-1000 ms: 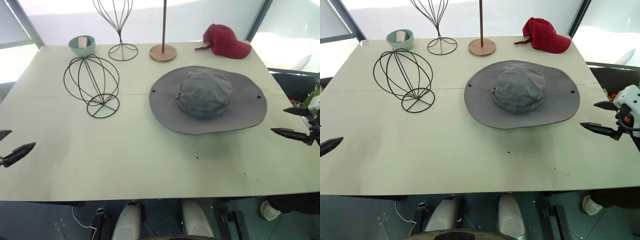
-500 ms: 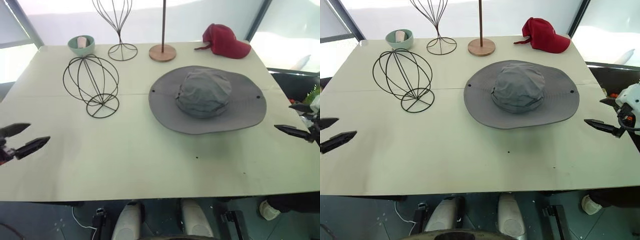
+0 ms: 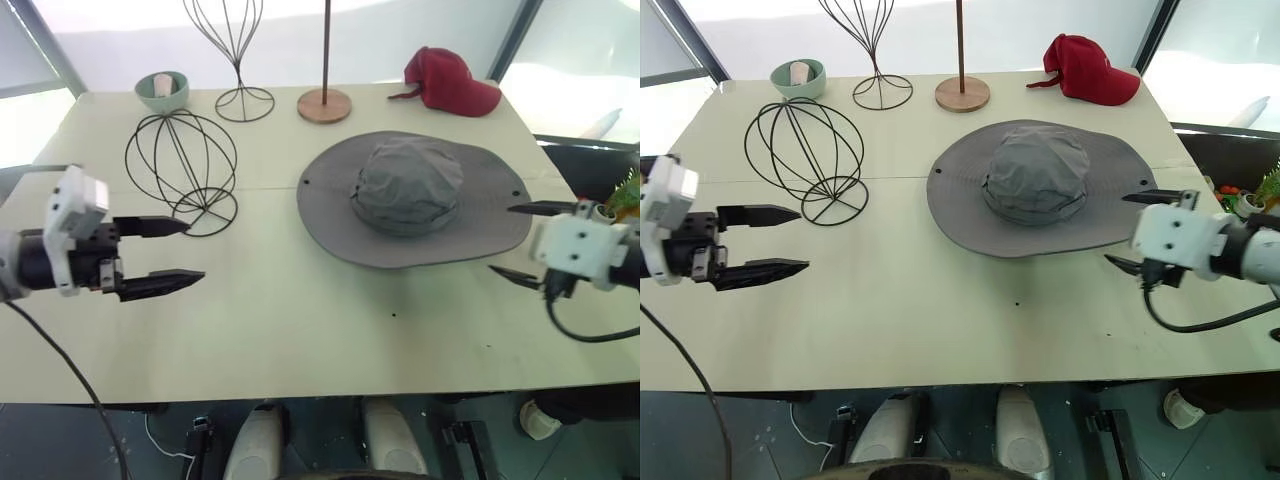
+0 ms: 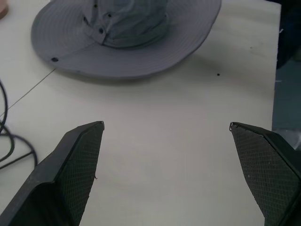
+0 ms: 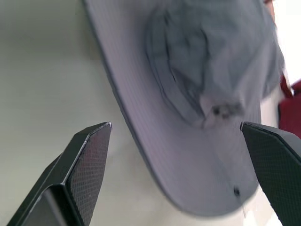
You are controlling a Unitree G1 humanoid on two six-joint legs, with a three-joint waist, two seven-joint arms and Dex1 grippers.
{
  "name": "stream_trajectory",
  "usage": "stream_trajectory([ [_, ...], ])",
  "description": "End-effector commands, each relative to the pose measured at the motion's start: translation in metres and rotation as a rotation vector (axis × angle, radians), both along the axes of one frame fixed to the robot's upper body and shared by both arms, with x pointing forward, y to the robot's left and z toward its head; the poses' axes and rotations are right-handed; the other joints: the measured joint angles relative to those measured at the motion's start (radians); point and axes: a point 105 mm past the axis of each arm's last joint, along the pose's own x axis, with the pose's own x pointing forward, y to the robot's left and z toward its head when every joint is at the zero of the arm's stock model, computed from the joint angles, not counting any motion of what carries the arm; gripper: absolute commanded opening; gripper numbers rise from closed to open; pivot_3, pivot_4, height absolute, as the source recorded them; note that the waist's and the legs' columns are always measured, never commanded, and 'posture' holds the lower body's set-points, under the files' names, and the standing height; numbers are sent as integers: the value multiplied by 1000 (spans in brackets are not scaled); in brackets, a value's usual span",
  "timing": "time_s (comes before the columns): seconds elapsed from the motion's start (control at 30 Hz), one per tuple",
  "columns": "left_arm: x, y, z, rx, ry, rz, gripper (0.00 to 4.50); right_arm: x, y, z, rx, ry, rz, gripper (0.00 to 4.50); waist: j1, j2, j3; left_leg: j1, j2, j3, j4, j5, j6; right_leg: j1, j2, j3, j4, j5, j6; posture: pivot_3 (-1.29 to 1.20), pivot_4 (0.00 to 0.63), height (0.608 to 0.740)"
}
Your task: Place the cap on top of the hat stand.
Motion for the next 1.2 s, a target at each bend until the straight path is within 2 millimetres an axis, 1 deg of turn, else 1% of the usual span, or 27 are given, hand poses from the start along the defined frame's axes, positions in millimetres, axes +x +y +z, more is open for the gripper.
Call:
stream_trajectory([
  [0.03,3,-7,0,16,-27,-30,4477,7,9,-8,-68,-42,25,4500,-2,0,0,0,0,0,0,0,0,0,0,0,0,0,0,0,150,740],
  [0.13,6,-12,2,9,-36,-38,4477,17,15,-23,-80,-39,30,4500,-4,0,0,0,0,0,0,0,0,-1,0,0,0,0,0,0,150,740],
  [0.3,10,-16,5,-9,-49,-34,4477,40,21,-39,-47,-49,1,4500,-5,0,0,0,0,0,-1,0,0,-1,0,0,0,0,0,0,150,740],
  [0.4,10,-17,5,-13,-52,-32,4477,52,21,-49,-47,-47,-16,4500,-4,-1,0,0,0,0,0,0,0,-1,0,0,0,0,0,0,150,740],
  [0.53,11,-18,5,-16,-60,-26,4477,61,22,-58,-42,-37,-27,4500,-4,-1,0,0,0,0,0,0,0,-1,0,0,0,0,0,0,150,740],
  [0.63,12,-18,7,-24,-67,-17,4500,66,22,-63,-32,-24,-40,3658,-5,-1,0,0,0,-1,0,0,0,-1,0,0,0,0,0,0,150,740],
  [0.73,12,-18,8,-27,-74,-10,4500,71,23,-62,-22,-25,-51,2117,-6,-1,0,0,0,-1,0,0,0,-1,0,0,1,0,0,0,150,740],
  [0.77,12,-18,8,-27,-75,-8,4500,72,25,-61,-1,-22,-51,1489,-6,-1,0,0,0,-1,0,0,0,-1,0,0,1,0,0,0,150,740],
  [0.83,12,-18,9,-28,-77,-3,4500,72,29,-58,29,-17,-43,500,-6,-1,0,0,0,-1,0,0,0,-1,0,0,1,0,0,0,150,740],
  [0.87,12,-17,9,-30,-79,2,4500,71,31,-57,50,-14,-40,23,-5,-1,0,0,0,-1,0,0,0,-1,0,0,1,0,0,0,150,740],
  [0.9,12,-17,10,-32,-80,7,4500,71,34,-54,76,-11,-39,23,-5,-1,0,0,0,-1,0,0,0,-1,0,0,1,0,0,0,150,740],
  [1.0,10,-15,11,-41,-84,25,4500,69,49,-36,240,-7,-23,23,-5,-1,0,0,0,-1,0,0,0,-1,0,0,1,0,0,0,150,740],
  [1.1,9,-9,14,-61,-100,74,4500,64,73,-1,427,-4,53,23,-9,-1,1,0,0,-1,-1,0,0,-2,0,0,1,0,0,0,150,740],
  [1.2,5,5,31,-159,-129,173,4500,70,92,44,569,-64,122,23,-14,0,1,0,0,-1,-1,0,0,-2,0,0,2,0,0,0,150,740],
])
